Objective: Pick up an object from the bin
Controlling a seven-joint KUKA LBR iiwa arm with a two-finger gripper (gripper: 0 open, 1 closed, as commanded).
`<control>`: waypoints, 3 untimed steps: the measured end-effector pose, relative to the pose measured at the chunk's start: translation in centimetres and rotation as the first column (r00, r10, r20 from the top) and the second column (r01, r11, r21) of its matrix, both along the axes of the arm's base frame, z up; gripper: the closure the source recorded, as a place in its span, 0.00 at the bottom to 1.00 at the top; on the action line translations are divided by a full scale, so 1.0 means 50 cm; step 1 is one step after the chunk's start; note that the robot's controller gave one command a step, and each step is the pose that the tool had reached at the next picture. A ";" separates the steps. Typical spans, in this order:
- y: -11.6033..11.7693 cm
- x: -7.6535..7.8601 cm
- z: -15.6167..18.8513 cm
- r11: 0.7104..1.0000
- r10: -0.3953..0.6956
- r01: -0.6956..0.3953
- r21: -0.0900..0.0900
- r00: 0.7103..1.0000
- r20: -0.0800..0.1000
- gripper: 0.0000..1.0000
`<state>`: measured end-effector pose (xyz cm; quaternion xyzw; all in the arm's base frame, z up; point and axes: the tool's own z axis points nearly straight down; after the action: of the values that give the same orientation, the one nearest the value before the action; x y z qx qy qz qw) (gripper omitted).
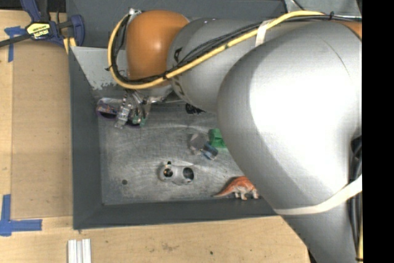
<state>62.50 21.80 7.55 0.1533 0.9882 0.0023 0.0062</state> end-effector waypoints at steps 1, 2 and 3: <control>0.000 0.000 0.000 1.000 0.000 0.000 0.000 1.000 0.000 1.00; -0.001 0.000 0.001 1.000 0.000 0.000 0.000 1.000 0.000 1.00; 0.028 -0.070 0.159 0.964 0.264 -0.264 -0.002 0.964 -0.010 1.00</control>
Offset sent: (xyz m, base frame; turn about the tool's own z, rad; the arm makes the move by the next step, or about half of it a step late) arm 0.0016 -0.0114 0.0182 0.0007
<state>58.98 23.20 15.52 0.0202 0.9998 0.0005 0.0014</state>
